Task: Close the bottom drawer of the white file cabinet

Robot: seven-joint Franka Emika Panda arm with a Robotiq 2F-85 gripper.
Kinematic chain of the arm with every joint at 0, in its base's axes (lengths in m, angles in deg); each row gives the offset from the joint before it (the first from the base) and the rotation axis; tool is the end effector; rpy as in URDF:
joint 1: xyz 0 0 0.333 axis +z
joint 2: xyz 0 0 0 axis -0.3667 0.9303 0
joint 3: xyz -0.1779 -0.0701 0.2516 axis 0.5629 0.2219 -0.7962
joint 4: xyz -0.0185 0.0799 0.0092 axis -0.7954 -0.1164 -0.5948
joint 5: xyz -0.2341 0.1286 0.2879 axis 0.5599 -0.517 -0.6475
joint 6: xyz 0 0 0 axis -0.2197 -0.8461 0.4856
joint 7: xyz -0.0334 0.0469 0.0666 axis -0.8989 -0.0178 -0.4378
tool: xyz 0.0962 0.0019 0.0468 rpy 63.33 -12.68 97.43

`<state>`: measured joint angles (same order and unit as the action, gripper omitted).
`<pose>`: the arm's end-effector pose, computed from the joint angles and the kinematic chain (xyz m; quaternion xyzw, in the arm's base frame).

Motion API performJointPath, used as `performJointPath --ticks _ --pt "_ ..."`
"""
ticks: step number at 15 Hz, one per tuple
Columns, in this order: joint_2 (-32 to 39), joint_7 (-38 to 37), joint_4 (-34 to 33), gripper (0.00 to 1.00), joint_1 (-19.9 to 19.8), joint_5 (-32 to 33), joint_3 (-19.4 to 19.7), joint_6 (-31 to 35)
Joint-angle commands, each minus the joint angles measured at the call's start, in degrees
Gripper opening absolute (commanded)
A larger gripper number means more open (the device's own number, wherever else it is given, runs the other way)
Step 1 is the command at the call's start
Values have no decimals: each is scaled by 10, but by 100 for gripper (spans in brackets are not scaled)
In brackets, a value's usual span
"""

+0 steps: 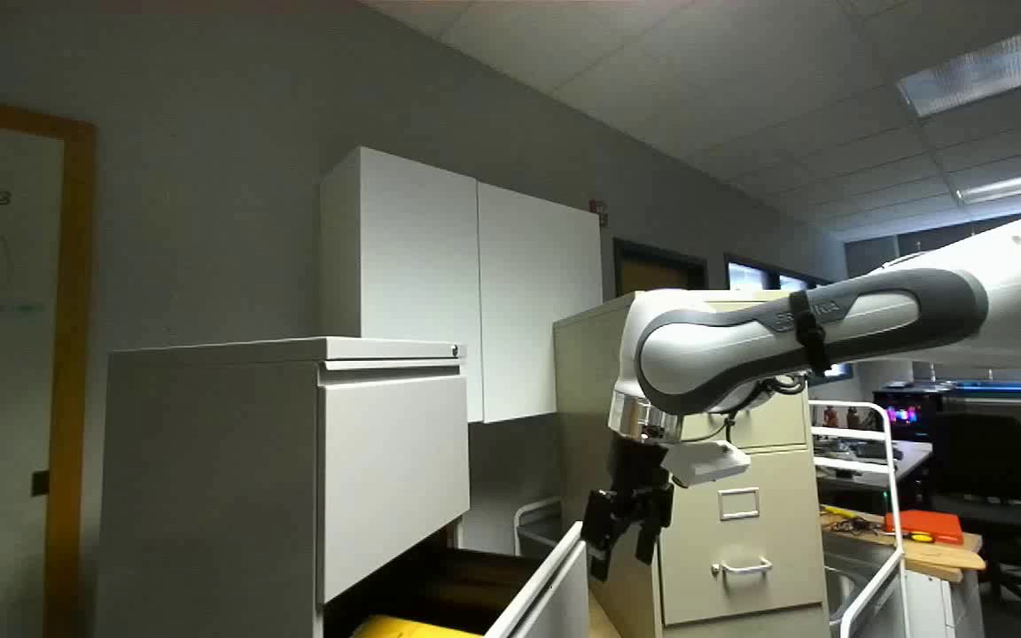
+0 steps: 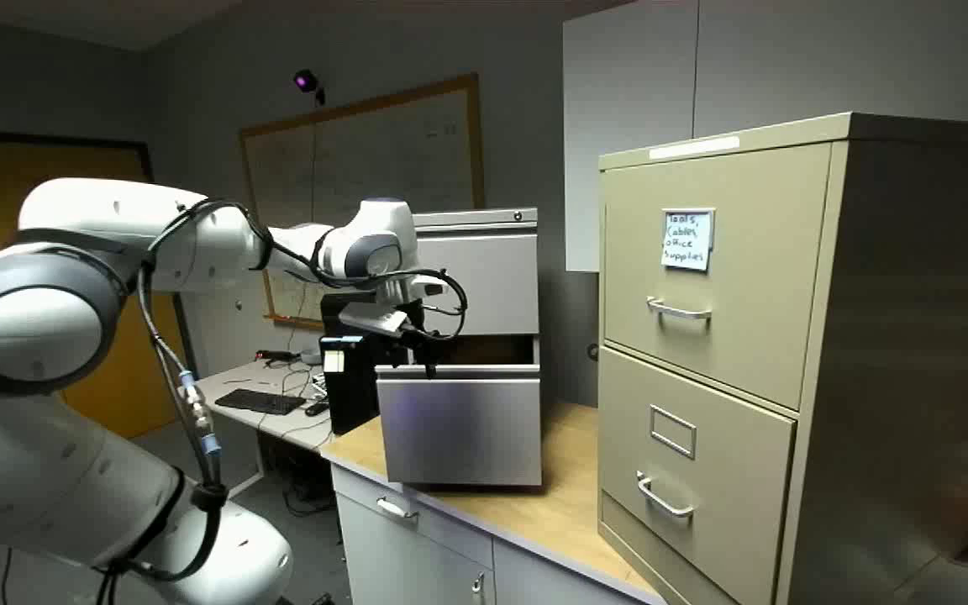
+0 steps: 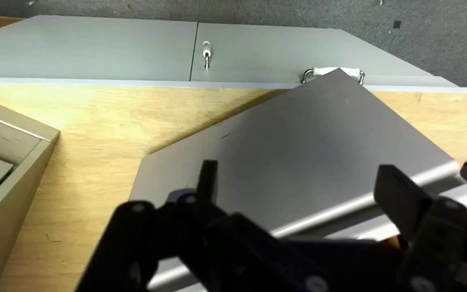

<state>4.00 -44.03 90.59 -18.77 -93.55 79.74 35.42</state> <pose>0.3958 0.0214 0.5590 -0.9941 -0.0024 -0.1001 0.0413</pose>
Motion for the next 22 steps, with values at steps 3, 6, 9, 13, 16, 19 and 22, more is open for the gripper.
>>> performJointPath --ticks 3,6,9,13,16,19,22 --pt "-1 2 -3 100 -5 -2 -4 -1" --pt "-2 6 -3 100 -6 5 -4 1" --pt "0 6 0 100 -13 14 -2 32" --pt "23 11 0 97 -28 6 18 83" --pt "55 17 1 70 -35 -12 42 142" --pt "95 42 -2 44 -24 -64 75 213" --pt "145 93 -13 21 -10 -141 106 267"
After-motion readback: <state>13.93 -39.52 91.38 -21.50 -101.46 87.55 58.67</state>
